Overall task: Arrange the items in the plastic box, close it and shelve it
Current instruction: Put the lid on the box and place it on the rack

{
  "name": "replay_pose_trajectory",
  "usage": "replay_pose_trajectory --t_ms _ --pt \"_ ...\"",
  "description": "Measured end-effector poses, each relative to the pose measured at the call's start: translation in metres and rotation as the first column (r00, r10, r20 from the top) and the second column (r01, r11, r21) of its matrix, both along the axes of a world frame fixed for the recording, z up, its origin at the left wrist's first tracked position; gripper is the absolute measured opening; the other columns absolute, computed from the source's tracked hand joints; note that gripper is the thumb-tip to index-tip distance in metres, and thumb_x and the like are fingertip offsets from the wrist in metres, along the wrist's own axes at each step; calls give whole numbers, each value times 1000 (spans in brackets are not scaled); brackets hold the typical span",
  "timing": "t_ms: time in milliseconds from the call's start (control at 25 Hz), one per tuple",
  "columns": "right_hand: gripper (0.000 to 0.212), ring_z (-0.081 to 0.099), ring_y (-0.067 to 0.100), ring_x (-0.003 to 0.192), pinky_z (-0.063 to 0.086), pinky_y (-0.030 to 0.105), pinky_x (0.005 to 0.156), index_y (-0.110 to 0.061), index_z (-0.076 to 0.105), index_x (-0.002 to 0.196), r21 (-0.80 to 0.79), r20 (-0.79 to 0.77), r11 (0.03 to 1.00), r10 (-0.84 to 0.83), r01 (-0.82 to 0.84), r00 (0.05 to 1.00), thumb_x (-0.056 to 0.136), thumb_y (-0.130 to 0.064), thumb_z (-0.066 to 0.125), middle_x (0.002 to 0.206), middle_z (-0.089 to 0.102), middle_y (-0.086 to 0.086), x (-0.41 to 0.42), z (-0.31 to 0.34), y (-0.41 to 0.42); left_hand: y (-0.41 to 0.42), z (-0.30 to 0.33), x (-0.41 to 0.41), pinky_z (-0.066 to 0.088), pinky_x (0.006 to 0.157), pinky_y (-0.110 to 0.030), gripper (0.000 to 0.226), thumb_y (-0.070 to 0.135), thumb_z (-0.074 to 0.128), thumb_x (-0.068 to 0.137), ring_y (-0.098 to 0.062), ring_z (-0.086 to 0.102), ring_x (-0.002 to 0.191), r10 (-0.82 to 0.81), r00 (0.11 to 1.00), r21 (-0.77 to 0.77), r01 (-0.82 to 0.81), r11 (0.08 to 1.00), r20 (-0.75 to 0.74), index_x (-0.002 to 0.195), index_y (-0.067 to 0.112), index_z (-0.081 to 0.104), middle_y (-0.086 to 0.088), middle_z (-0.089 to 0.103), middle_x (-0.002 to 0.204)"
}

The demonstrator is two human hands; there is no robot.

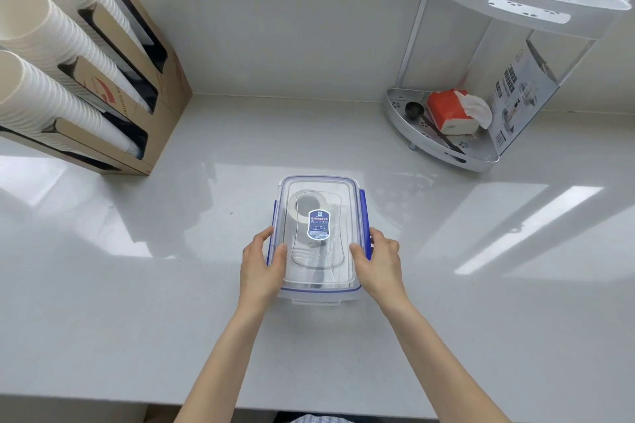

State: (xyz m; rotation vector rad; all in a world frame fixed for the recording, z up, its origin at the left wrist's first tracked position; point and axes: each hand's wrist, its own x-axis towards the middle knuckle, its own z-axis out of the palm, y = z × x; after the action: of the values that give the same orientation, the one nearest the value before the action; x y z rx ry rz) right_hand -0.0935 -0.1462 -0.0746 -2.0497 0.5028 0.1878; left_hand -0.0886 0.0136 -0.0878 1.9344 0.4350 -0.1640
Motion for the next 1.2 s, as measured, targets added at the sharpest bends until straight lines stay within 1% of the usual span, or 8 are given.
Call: replay_pose_trajectory --t_ms 120,240,400,520,600,800,960,1200 --pt "32 52 29 97 35 22 84 0 47 121 -47 53 999 -18 20 998 91 -10 46 127 40 17 1 0 4 3 4 -1 40 85 -30 40 24 47 90 -27 45 121 -7 996 -171 -8 985 -88 129 27 38 -14 51 127" --pt "29 52 29 91 37 25 82 1 47 118 -70 73 997 -14 19 997 91 -9 46 124 41 17 1 0 6 5 10 -1 40 66 -21 43 23 48 90 -22 50 101 -20 994 -194 -1 981 -104 131 27 36 -11 55 112" --pt "29 53 32 95 37 26 84 1 46 119 -60 55 998 -3 7 998 91 -10 45 125 40 17 0 1 4 9 11 5 37 91 -30 62 24 54 88 -22 48 108 7 985 -175 -38 984 -172 140 14 23 -5 44 109" --pt "32 49 25 89 35 24 83 -1 43 122 -45 54 999 -1 3 999 92 -12 44 128 38 16 -1 2 4 6 5 2 40 73 -27 32 21 51 89 -21 51 79 7 995 -109 -17 994 -95 113 0 54 -8 56 91" --pt "33 51 29 96 35 24 84 -2 42 125 -45 36 999 -3 5 999 93 -13 43 130 38 17 -1 2 5 2 2 0 36 66 -29 18 20 48 90 -23 43 73 25 999 -41 -26 999 -31 90 4 56 -8 56 75" --pt "37 50 30 109 38 30 92 -6 39 130 -41 9 999 -2 2 1000 94 -16 42 131 41 18 -1 2 6 -3 -4 -3 39 69 -37 24 20 43 91 -32 44 73 -15 997 216 -3 976 82 91 1 58 -25 58 77" --pt "44 49 23 95 41 31 88 -15 34 135 52 -1 999 -9 9 1000 93 -23 45 123 52 15 -6 0 1 7 1 2 41 78 -31 37 26 51 88 -23 52 89 6 999 -43 -8 999 -48 121 9 48 -8 58 103" --pt "51 53 19 92 44 28 82 -18 37 135 194 -59 981 0 11 998 88 -27 54 105 55 4 -15 0 -7 17 6 9 47 67 -31 43 18 58 85 -19 57 87 -7 965 -420 -108 901 -263 125 14 45 -6 58 113"
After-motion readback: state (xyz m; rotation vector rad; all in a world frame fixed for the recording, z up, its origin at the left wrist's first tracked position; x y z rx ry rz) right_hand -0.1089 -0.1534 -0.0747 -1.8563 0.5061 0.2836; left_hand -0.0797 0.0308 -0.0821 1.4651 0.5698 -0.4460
